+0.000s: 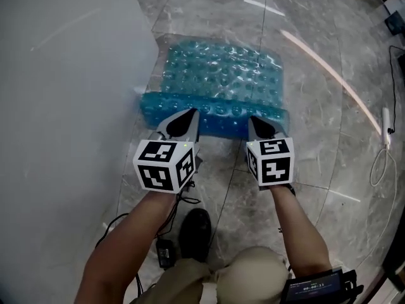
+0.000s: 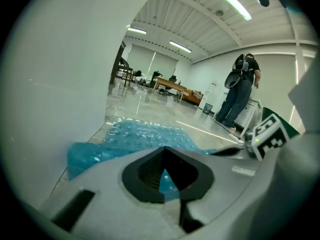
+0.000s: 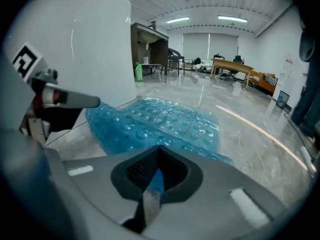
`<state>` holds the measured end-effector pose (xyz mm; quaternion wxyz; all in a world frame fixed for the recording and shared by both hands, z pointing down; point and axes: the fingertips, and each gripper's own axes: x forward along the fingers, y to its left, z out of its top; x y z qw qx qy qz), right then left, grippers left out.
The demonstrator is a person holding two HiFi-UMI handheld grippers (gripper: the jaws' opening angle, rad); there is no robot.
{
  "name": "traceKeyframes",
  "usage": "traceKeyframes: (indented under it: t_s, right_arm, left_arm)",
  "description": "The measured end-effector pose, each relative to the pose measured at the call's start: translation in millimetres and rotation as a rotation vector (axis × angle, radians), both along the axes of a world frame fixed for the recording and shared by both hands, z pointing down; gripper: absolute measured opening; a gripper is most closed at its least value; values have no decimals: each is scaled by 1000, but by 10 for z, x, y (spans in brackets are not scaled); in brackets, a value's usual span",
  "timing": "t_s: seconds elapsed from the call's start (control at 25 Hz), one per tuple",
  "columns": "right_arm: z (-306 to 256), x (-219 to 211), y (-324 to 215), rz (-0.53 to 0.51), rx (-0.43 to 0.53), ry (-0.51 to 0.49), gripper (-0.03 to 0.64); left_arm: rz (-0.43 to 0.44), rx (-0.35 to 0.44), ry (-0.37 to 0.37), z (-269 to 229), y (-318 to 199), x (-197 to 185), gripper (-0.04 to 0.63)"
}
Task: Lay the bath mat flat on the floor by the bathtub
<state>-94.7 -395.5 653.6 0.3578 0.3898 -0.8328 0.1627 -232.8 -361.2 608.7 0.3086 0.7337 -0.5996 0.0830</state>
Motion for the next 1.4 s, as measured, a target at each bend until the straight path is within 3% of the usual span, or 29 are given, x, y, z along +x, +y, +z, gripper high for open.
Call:
traceKeyframes:
  t_s: [0.24,0.32,0.52,0.76,0.88,1.08,1.24,1.4]
  right_arm:
    - [-50,63,558,-101,-92,-48,6]
    - [-168,43,603,-133,-81,-74,6]
    - [-452,6,220,-86,-6,-95,6]
    - [-210,-73,84,-83,-62,-11,6]
    - [-17,-80,170,-98,-89,53,6]
    - [27,-51,542,-212,-66,153,6]
    - [-26,3,989,-232,-77,95,6]
    - [-68,52,1396,-266,-140,15,6]
  left_arm:
    - [5,-83,-90,290,-47,41,6]
    - [17,-110,-94,416,14,55,6]
    - [0,-146,-34,492,326,106,6]
    - [47,-265,28,565,1055,303,6]
    - [47,-241,68,458,1238,358,6]
    - [12,-145,13,72,986,301,6]
    - [-11,-134,-33,105,778,139,6]
    - [-20,-215,-39,404,860,67,6]
